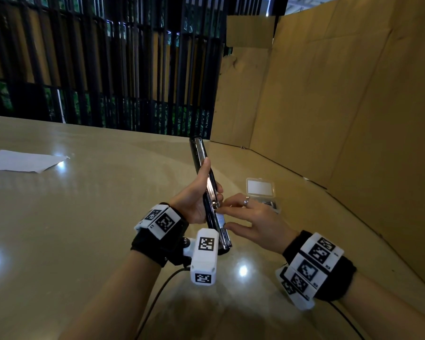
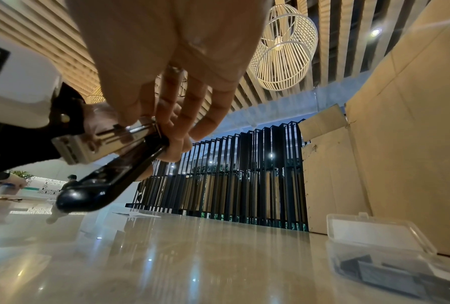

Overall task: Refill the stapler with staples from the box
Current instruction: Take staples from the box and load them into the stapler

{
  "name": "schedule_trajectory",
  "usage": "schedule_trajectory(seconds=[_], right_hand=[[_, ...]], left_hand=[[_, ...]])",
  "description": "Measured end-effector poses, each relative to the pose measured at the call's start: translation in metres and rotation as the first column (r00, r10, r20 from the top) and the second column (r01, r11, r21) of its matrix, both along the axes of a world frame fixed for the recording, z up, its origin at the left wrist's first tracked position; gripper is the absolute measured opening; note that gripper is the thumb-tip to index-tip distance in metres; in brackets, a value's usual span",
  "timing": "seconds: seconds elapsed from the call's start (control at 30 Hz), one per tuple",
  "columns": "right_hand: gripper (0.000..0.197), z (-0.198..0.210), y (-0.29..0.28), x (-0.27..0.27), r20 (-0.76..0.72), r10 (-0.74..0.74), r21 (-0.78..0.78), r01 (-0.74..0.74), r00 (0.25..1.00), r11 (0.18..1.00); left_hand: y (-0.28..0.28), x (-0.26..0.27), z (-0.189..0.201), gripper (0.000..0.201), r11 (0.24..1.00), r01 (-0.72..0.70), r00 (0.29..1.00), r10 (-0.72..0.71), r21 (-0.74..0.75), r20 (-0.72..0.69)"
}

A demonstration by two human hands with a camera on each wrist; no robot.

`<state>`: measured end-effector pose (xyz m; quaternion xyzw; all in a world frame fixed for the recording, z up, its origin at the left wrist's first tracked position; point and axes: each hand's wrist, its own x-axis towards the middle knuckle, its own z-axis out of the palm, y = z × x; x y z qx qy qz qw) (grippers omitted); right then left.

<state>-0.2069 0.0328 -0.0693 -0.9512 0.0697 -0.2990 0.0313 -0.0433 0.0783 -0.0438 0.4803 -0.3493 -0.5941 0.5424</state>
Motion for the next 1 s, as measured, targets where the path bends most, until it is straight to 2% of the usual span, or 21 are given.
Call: schedule_trajectory(seconds=[0.13,0.3,0.4,0.53,0.63,0.83,1.0], right_hand=[[0.034,0.002,0.002,0.002,-0.009,-0.022,0.037,0.022,1.0,0.999],[0.034,0.002,0.009,0.006,0.029,-0.077,0.229,0.069,0.997,0.971],[0.033,-0.001,0.014,0.013,0.094,-0.156,0.284,0.124,0.983,0.951],[0.033,-0.004,0.015,0.019,0.129,-0.261,0.271,0.219,0.957,0.937],[0.027,0.001,0.014,0.02,0.173,-0.282,0.267,0.231,0.944,0.936],[0.026,0.013,0.012,0.013,0.091,-0.298,0.129,0.286,0.95,0.95],[0.014,0.018,0.012,0.016,0.194,-0.36,0.092,0.348,0.913,0.933]], left_hand=[[-0.001,0.002,-0.001,0.073,1.0,0.01,1.0,-0.01,-0.016,-0.006],[-0.003,0.002,-0.001,0.073,0.999,-0.025,0.998,0.022,-0.042,-0.058],[-0.004,0.001,-0.003,0.072,0.995,-0.073,0.99,0.065,-0.062,-0.126],[-0.009,-0.001,-0.005,0.071,0.979,-0.166,0.964,0.137,-0.116,-0.23],[-0.01,-0.003,-0.004,0.068,0.956,-0.235,0.939,0.176,-0.177,-0.295],[-0.011,-0.004,0.002,0.064,0.863,-0.411,0.861,0.262,-0.293,-0.436],[-0.012,-0.011,0.005,0.061,0.829,-0.461,0.828,0.273,-0.317,-0.489]])
